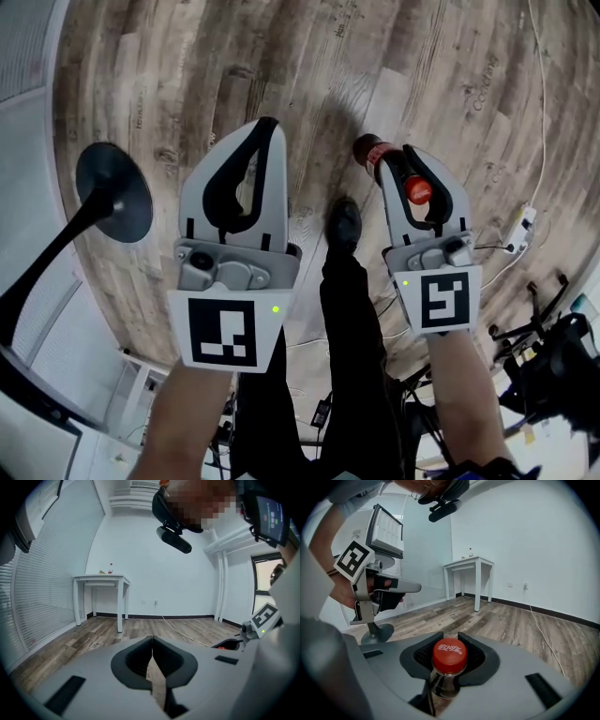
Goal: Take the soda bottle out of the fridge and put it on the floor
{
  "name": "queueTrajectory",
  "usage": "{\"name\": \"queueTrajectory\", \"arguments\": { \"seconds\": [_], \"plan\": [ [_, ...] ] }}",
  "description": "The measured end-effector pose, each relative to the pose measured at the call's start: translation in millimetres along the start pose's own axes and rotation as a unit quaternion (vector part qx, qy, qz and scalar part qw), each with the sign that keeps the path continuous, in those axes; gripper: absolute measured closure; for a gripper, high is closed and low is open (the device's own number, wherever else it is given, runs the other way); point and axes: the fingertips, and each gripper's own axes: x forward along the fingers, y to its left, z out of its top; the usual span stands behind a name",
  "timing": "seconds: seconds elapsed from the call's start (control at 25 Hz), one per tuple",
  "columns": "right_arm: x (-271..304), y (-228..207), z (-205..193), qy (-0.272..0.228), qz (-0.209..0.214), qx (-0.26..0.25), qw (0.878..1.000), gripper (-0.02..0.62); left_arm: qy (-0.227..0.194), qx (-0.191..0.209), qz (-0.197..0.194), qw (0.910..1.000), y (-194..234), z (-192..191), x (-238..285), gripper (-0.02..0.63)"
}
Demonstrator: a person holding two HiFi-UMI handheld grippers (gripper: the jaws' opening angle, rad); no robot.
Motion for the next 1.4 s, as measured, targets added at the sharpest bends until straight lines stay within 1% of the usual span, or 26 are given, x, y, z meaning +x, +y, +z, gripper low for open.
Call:
{"name": "queueTrajectory", "arguments": {
  "seconds": [0.4,0.56,0.68,0.88,1.2,1.4],
  "plan": [
    [19.3,7.8,-40.1,0.022,0.008,-0.006,1.000,0.486,0.004,-0.003,0.000,1.0000,4.7,-29.5,-0.1,0.586],
    [25.0,10.6,-49.8,0.025,0.015,-0.013,0.999,0.486,0.007,-0.006,0.005,0.9999,8.3,-38.9,-1.2,0.586],
    [25.8,12.4,-54.6,0.023,0.016,-0.011,1.000,0.486,0.010,-0.011,0.007,0.9999,7.4,-44.1,-3.6,0.586],
    [29.0,13.7,-69.5,0.034,0.018,-0.012,0.999,0.488,0.009,-0.014,0.009,0.9998,6.8,-52.3,-2.1,0.586],
    [36.2,14.2,-99.0,0.052,0.022,-0.011,0.998,0.488,0.023,-0.010,0.021,0.9995,15.8,-70.7,-1.6,0.586],
    [38.1,13.3,-114.1,0.059,0.019,-0.008,0.998,0.488,0.026,-0.010,0.022,0.9994,15.2,-79.1,-0.1,0.586]
  ]
}}
